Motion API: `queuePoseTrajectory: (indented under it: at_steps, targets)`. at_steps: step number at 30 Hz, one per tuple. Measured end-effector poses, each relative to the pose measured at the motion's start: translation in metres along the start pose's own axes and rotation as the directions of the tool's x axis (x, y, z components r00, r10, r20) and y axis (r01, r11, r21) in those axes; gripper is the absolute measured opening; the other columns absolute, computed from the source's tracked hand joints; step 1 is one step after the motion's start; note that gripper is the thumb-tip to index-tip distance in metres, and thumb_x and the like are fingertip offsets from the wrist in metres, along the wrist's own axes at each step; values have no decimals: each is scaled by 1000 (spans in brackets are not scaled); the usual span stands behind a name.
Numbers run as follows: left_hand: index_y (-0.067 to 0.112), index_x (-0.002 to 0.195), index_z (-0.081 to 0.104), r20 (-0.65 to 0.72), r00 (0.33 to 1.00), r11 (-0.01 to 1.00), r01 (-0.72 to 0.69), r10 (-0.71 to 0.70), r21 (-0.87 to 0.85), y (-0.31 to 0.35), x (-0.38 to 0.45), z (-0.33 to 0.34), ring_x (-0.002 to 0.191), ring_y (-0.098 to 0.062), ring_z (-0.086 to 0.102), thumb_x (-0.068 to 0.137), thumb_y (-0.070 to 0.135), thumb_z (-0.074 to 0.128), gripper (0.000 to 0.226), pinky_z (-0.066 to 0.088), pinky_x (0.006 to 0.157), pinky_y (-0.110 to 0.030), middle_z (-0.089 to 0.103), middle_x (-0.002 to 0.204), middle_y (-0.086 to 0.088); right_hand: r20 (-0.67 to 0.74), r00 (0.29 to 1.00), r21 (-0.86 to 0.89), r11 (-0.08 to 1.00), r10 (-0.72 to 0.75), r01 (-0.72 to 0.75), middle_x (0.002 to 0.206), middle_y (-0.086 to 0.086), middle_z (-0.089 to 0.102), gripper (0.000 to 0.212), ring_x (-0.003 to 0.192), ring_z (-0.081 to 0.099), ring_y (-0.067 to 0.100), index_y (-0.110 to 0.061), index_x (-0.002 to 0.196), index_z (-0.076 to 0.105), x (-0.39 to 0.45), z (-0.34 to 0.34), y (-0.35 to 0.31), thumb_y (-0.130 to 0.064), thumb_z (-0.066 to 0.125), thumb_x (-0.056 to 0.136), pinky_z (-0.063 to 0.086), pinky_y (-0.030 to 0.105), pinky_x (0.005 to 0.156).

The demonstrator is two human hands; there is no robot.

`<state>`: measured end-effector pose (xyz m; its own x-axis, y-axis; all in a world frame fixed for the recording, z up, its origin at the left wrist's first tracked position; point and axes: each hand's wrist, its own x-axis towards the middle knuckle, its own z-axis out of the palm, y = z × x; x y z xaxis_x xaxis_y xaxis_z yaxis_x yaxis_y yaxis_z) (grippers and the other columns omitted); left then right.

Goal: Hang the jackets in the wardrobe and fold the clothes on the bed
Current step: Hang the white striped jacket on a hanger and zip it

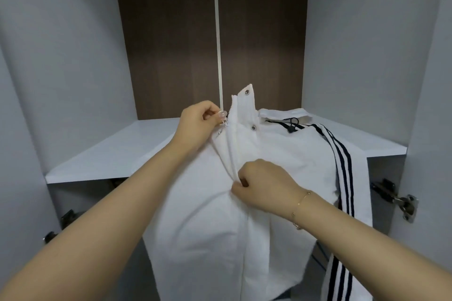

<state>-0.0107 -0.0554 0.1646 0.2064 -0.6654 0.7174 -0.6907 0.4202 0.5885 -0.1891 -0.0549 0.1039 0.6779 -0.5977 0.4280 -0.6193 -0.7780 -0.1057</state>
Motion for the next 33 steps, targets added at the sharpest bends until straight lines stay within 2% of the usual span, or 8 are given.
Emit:
queuePoseTrajectory:
  at_steps: [6, 12, 19, 22, 24, 27, 30, 33]
  targets:
    - [7, 77, 64, 45, 998, 981, 60, -52, -187, 6, 0, 5, 56, -6, 59, 92, 7, 66, 15, 47, 61, -19, 63, 64, 1, -251, 962, -36, 992, 110, -123, 61, -1, 50, 52, 66, 50, 22, -17, 57, 45, 24, -24, 2, -58, 51, 87, 36, 31, 54]
    - [4, 82, 66, -48, 999, 991, 4, -10, -132, 10, 17, -2, 63, -3, 63, 92, 12, 66, 13, 54, 68, -19, 66, 67, 6, -190, 979, -45, 996, 68, -78, 65, 2, 39, 39, 69, 44, 28, -14, 62, 33, 33, -19, 0, -29, 43, 96, 27, 32, 57]
    - [15, 80, 64, 18, 1000, 987, 16, -13, -159, 14, 19, 4, 69, -2, 62, 95, 15, 63, 15, 47, 67, -15, 67, 72, 11, -235, 969, -61, 994, 76, -93, 65, -2, 43, 36, 67, 46, 23, -17, 64, 39, 8, -13, 7, -35, 47, 94, 25, 31, 50]
    - [9, 87, 62, 60, 998, 944, 41, -22, -329, 4, 3, -5, 74, -2, 66, 97, 13, 59, 11, 51, 70, -15, 71, 77, 9, -599, 800, 7, 999, -21, 32, 102, 0, 55, 18, 90, 55, 20, -16, 94, 60, 7, -18, 15, -34, 60, 89, 45, 31, 66]
    - [8, 89, 62, 102, 994, 930, 68, -33, -362, -2, -7, -12, 74, -3, 64, 97, 12, 58, 11, 49, 69, -14, 71, 82, 5, -739, 672, 181, 975, 47, 131, 123, 4, 50, 35, 113, 51, 20, -10, 118, 56, 12, -22, 26, -29, 62, 88, 43, 29, 92]
    - [10, 89, 67, 188, 981, 966, 98, -53, -241, -5, -17, -21, 78, 1, 60, 95, 19, 62, 12, 43, 74, -13, 70, 99, 4, -550, 828, 457, 870, 113, 185, 104, -13, 55, 20, 100, 52, 10, -19, 100, 60, 19, -21, 38, -35, 50, 93, 40, 31, 90]
    - [31, 101, 66, 243, 963, 989, 87, -114, 118, -14, -16, -28, 119, 0, 47, 89, 41, 68, 16, 33, 103, -29, 56, 123, 19, -393, 910, 233, 943, -132, 237, 97, -25, 58, 38, 99, 49, 3, -20, 63, 53, 19, -4, 44, -38, 47, 96, 35, 34, 92]
    - [38, 136, 38, 235, 928, 928, 212, -289, 305, -20, -21, -31, 133, -11, 34, 82, 59, 67, 64, 29, 113, -38, 35, 141, 12, -376, 904, 192, 938, -201, 288, 110, -23, 58, 48, 104, 48, 3, -5, 61, 53, 14, 3, 49, -38, 51, 95, 34, 35, 97]
